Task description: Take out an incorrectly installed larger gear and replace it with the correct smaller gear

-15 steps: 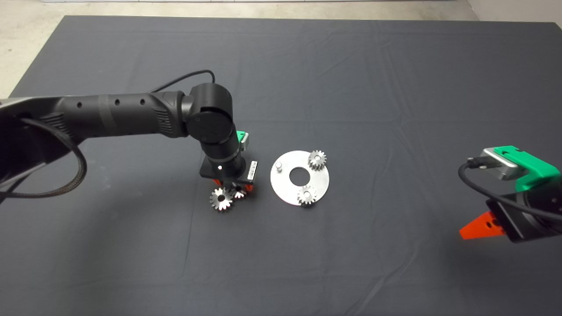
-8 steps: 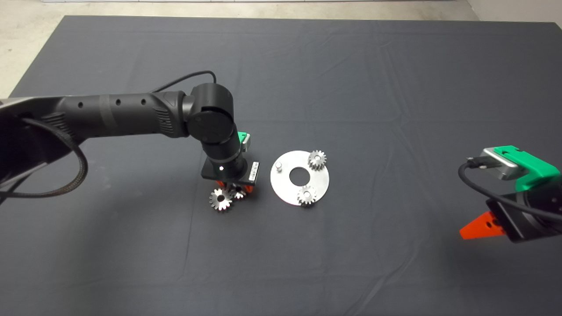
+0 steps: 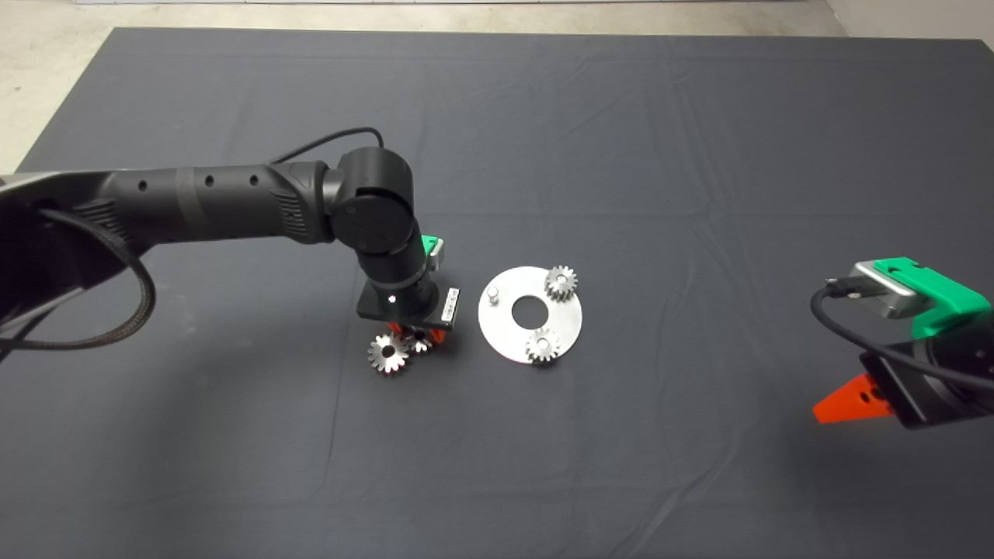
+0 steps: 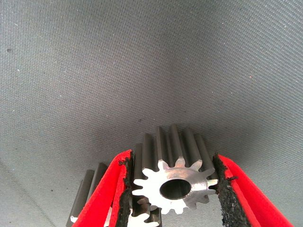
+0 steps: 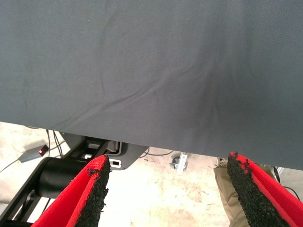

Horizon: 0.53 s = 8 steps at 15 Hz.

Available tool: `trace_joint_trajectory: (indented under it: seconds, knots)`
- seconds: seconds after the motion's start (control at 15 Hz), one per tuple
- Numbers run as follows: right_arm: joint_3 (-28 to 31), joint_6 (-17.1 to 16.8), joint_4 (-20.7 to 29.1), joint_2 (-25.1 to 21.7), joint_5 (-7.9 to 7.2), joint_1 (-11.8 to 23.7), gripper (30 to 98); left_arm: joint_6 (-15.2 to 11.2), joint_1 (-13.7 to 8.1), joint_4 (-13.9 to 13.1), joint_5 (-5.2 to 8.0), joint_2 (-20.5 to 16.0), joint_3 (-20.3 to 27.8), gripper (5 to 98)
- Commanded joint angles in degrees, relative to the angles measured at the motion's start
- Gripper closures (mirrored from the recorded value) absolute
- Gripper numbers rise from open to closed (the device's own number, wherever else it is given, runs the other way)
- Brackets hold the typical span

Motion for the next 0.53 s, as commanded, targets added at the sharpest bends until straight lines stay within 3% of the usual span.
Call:
trace_joint_trajectory:
  seconds: [0.0,0.47]
  knots:
    - [0.03,-0.18,-1.36,0.11,0.1,1.18,62.5,0.32,-0.75,-0.94,1.7,-0.19,0.37,62.6]
    - [0.03,-0.18,-1.45,0.2,0.01,1.18,62.5,0.49,-0.75,-0.94,1.7,-0.37,0.28,66.8]
